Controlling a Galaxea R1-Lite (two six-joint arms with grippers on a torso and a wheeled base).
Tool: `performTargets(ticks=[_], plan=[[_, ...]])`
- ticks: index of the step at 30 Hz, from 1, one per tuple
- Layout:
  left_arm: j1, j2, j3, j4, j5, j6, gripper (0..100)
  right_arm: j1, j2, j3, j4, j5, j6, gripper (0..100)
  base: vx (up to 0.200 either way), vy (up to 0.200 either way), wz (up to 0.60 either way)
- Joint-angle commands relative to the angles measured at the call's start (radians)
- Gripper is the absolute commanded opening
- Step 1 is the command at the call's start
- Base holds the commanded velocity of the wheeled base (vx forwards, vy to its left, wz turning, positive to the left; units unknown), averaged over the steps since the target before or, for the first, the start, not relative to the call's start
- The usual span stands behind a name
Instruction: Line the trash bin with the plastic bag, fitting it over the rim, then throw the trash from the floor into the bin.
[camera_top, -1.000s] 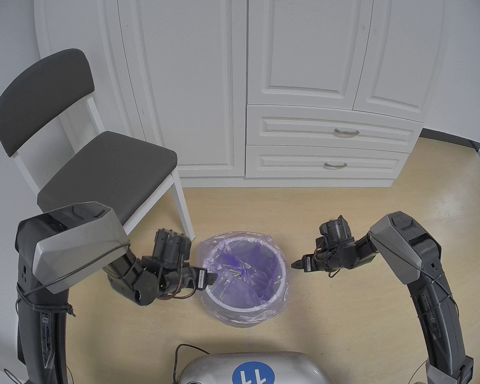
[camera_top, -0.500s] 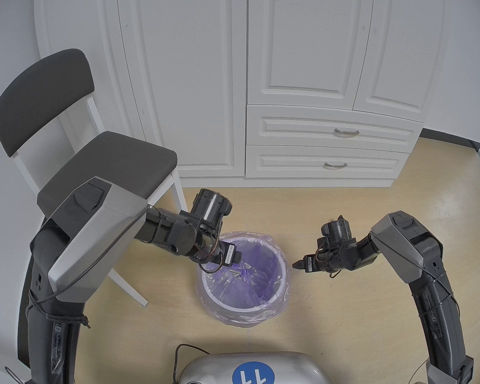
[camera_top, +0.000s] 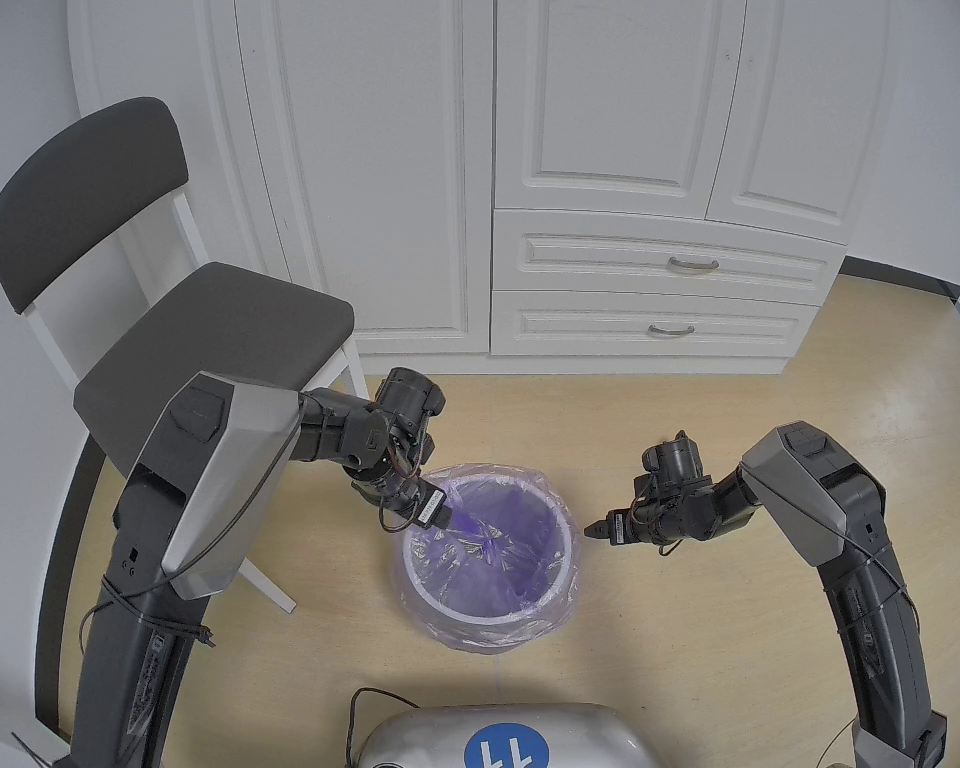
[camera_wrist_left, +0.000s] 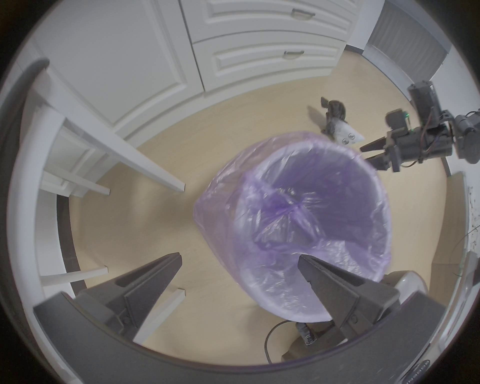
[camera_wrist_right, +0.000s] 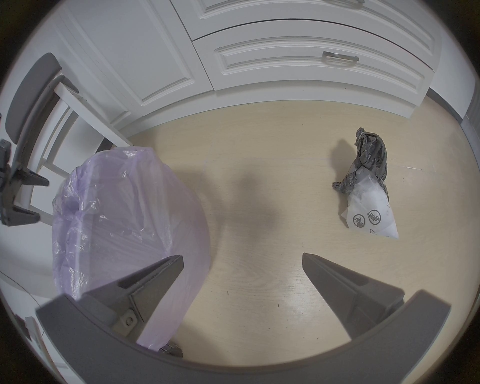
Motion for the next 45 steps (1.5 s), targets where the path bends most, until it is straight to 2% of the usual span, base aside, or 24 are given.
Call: performTargets(ticks=[1, 6, 10, 21, 26, 32, 37, 45], plan=[[0.020, 0.078, -0.007, -0.009, -0.008, 0.010, 100, 0.000, -0.001, -0.002, 0.000, 0.001, -0.002, 100, 0.000, 0.000, 0.00], [0.016, 0.095, -0.007, -0.069, -0.023, 0.011, 100, 0.000, -0.001, 0.000, -0.003, 0.001, -0.004, 100, 0.000, 0.000, 0.00], [0.016, 0.088, -0.007, -0.128, -0.088, -0.001, 100, 0.000, -0.001, 0.000, -0.003, 0.001, -0.004, 100, 0.000, 0.000, 0.00], [0.016, 0.095, -0.007, -0.131, -0.106, -0.027, 100, 0.002, 0.001, -0.002, -0.003, 0.006, -0.004, 100, 0.000, 0.000, 0.00], [0.013, 0.098, -0.007, -0.138, -0.149, -0.044, 100, 0.002, 0.001, -0.002, -0.005, 0.007, -0.004, 100, 0.000, 0.000, 0.00], [0.013, 0.113, -0.007, -0.177, -0.149, -0.038, 100, 0.002, 0.002, -0.002, -0.003, 0.007, -0.002, 100, 0.000, 0.000, 0.00], [0.020, 0.153, -0.007, -0.189, -0.112, 0.011, 100, 0.002, 0.002, -0.003, -0.002, 0.007, -0.005, 100, 0.000, 0.000, 0.00], [0.025, 0.147, -0.007, -0.195, -0.041, 0.036, 100, 0.002, 0.002, -0.007, 0.000, 0.015, -0.014, 100, 0.000, 0.000, 0.00]])
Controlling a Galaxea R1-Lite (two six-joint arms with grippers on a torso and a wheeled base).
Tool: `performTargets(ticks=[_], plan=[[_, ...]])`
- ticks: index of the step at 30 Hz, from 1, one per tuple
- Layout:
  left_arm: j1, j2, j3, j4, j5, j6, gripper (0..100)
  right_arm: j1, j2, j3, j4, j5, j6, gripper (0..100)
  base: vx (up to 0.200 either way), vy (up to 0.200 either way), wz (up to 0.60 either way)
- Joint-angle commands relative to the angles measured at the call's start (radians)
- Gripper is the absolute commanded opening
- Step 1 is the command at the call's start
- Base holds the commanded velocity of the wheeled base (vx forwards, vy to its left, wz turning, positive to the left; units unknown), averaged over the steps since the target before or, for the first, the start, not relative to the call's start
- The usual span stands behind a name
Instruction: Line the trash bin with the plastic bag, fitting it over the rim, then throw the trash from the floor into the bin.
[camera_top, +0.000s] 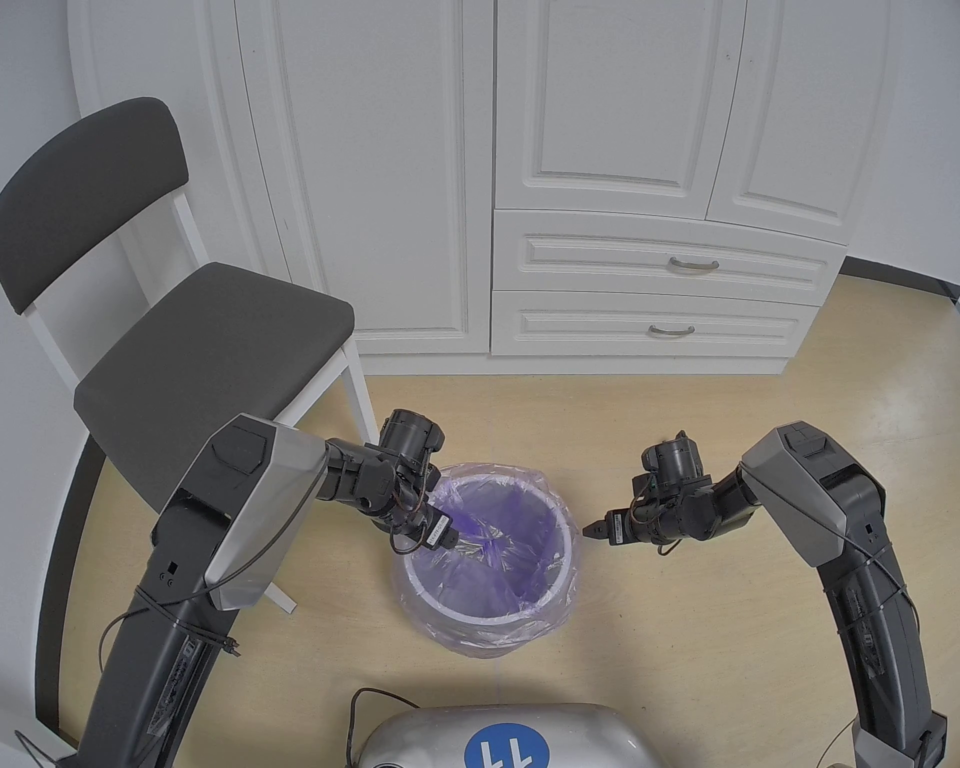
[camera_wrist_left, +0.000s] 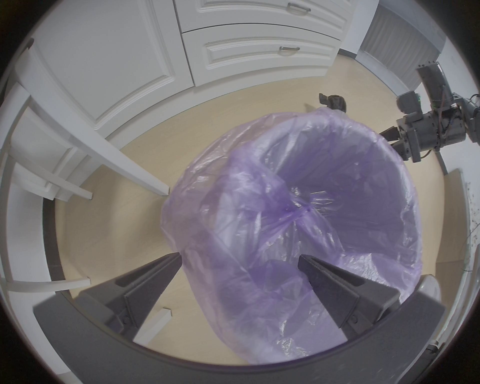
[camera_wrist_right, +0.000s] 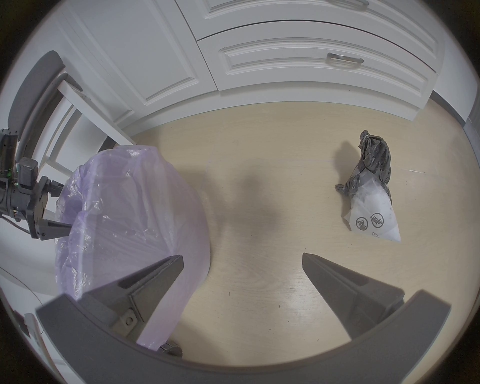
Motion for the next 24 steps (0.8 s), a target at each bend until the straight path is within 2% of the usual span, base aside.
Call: performTargets(ticks=[1, 11, 24], plan=[[0.007, -0.017, 0.000, 0.003, 0.027, 0.004, 100, 0.002, 0.001, -0.001, 0.002, 0.001, -0.001, 100, 0.000, 0.000, 0.00], [0.073, -0.157, 0.016, 0.164, 0.050, 0.003, 100, 0.000, 0.001, 0.000, -0.001, 0.001, -0.003, 100, 0.000, 0.000, 0.00], [0.100, -0.232, 0.165, 0.148, 0.032, -0.005, 100, 0.002, 0.001, 0.002, -0.004, 0.001, -0.001, 100, 0.000, 0.000, 0.00]])
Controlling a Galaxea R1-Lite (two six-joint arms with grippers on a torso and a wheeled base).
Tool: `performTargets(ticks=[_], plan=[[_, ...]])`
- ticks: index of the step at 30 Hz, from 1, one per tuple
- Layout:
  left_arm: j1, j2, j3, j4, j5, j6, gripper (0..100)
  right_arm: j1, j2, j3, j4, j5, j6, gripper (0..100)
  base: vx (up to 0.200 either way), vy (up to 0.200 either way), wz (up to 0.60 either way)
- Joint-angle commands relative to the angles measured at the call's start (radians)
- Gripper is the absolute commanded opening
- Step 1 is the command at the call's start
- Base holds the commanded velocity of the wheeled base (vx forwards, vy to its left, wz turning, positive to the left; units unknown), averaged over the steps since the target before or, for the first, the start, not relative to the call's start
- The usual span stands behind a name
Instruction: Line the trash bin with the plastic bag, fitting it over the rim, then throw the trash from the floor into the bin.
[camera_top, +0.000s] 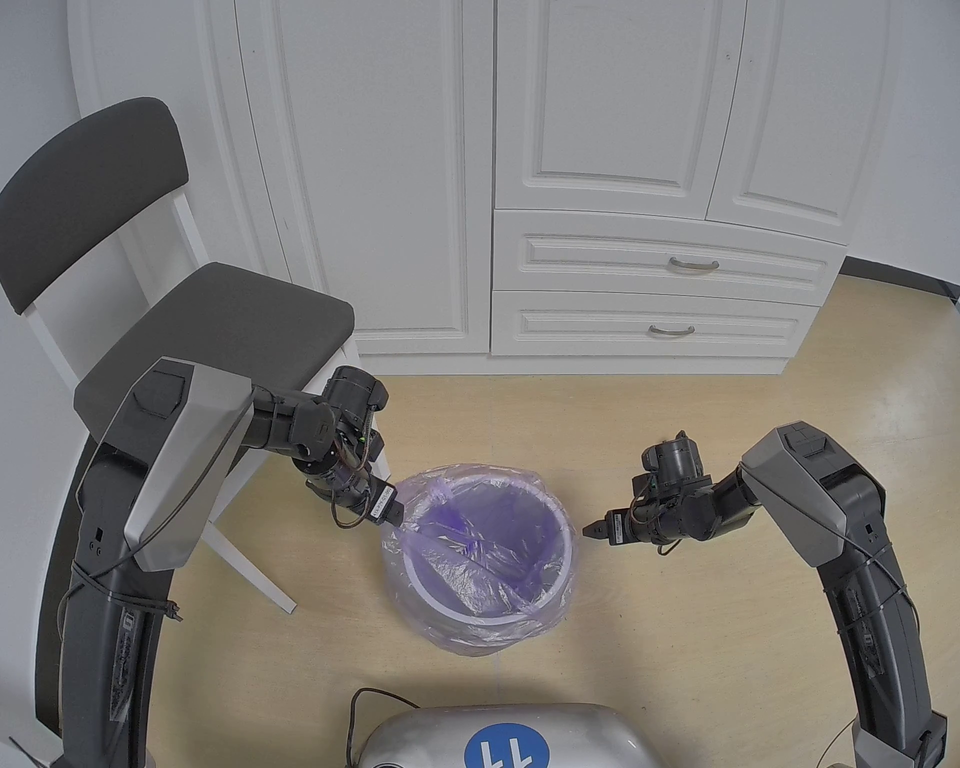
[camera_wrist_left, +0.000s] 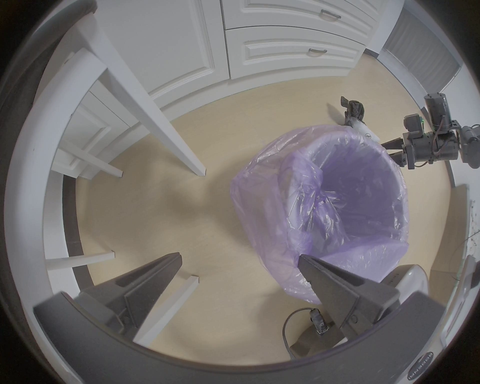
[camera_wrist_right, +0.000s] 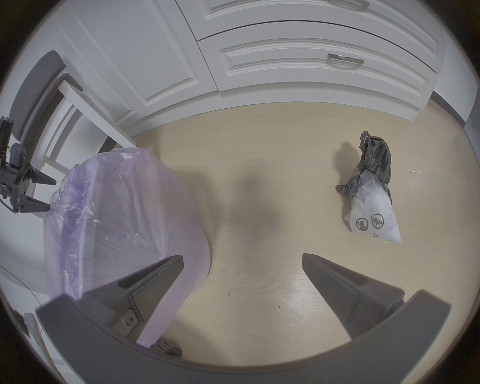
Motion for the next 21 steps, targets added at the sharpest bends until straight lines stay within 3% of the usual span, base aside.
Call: performTargets(ticks=[1, 12, 21], plan=[[0.005, -0.028, 0.049, -0.003, -0.012, -0.003, 100, 0.000, 0.001, 0.001, -0.001, 0.001, 0.000, 100, 0.000, 0.000, 0.00], [0.026, -0.028, 0.236, -0.176, -0.031, -0.005, 100, 0.000, -0.008, 0.010, -0.004, -0.002, -0.009, 100, 0.000, 0.000, 0.00], [0.022, 0.080, 0.188, -0.237, -0.081, -0.077, 100, -0.049, -0.132, 0.058, -0.001, 0.005, -0.038, 100, 0.000, 0.000, 0.00]])
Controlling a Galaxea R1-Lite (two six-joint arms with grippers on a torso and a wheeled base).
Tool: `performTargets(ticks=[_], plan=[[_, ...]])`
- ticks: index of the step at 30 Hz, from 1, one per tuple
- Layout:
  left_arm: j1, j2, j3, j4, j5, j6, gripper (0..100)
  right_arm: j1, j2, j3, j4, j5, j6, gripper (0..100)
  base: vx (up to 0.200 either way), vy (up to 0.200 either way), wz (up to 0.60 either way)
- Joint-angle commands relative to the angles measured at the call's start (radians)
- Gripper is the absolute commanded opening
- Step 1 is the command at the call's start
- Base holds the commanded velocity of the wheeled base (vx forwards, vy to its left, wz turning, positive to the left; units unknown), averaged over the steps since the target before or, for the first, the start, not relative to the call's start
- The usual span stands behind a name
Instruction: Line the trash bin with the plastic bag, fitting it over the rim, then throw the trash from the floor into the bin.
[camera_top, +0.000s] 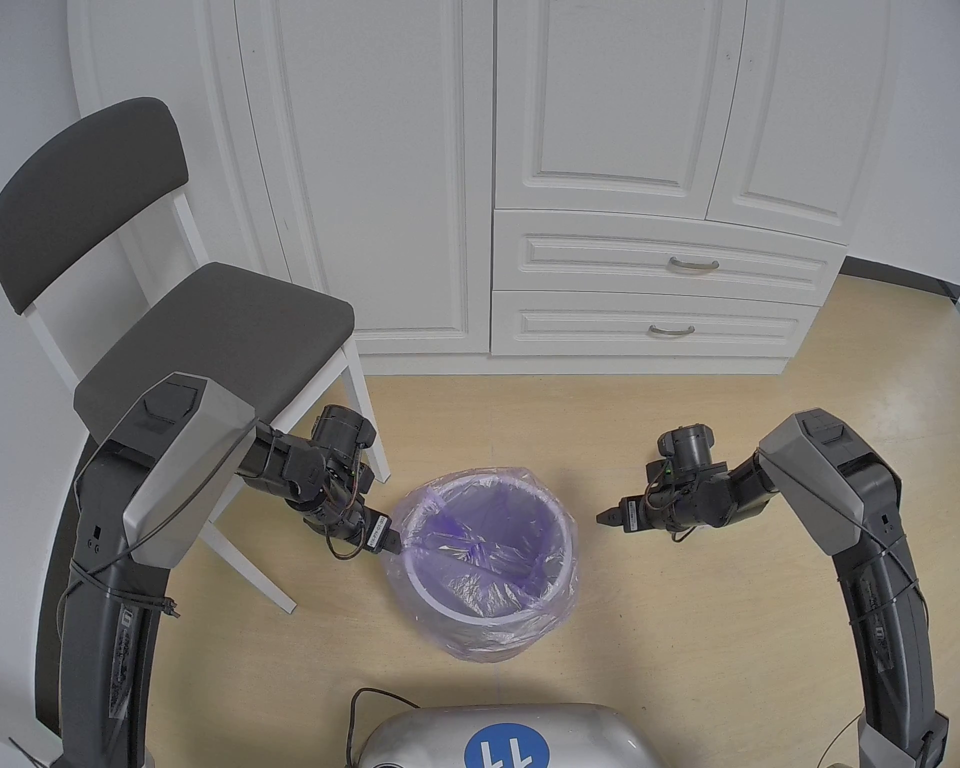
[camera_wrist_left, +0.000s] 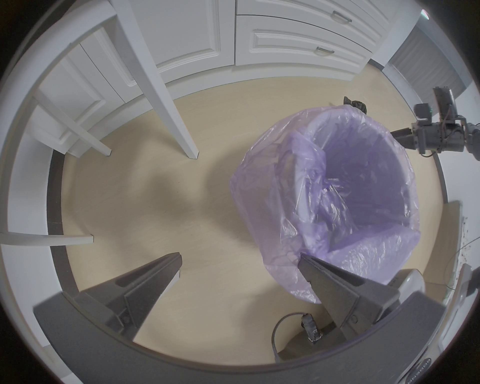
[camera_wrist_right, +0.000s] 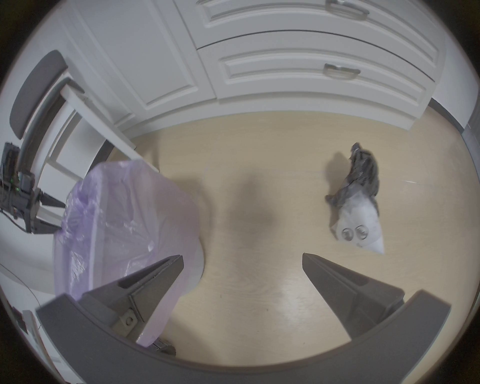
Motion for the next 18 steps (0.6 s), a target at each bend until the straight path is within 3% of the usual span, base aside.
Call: performTargets(ticks=[1, 5, 8, 10, 12, 15, 18], plan=[[-0.003, 0.092, -0.044, -0.037, -0.007, -0.011, 100, -0.022, -0.104, 0.044, -0.007, 0.011, 0.001, 100, 0.000, 0.000, 0.00], [-0.015, 0.140, -0.091, -0.069, -0.008, -0.060, 100, -0.020, -0.224, 0.150, -0.020, 0.052, -0.003, 100, 0.000, 0.000, 0.00], [-0.021, 0.140, -0.107, -0.074, -0.005, -0.102, 100, 0.000, -0.268, 0.236, -0.082, 0.048, 0.004, 100, 0.000, 0.000, 0.00], [-0.015, 0.100, -0.091, -0.068, -0.007, -0.111, 100, 0.070, -0.293, 0.346, -0.249, 0.039, 0.011, 100, 0.000, 0.000, 0.00], [-0.014, 0.052, -0.051, -0.066, -0.008, -0.112, 100, 0.126, -0.293, 0.360, -0.315, 0.008, 0.012, 100, 0.000, 0.000, 0.00], [-0.014, -0.022, 0.048, -0.083, -0.008, -0.109, 100, 0.224, -0.273, 0.291, -0.297, -0.050, 0.007, 100, 0.000, 0.000, 0.00], [-0.015, -0.095, 0.162, -0.130, -0.002, -0.114, 100, 0.301, -0.227, 0.156, -0.155, -0.090, -0.002, 100, 0.000, 0.000, 0.00]])
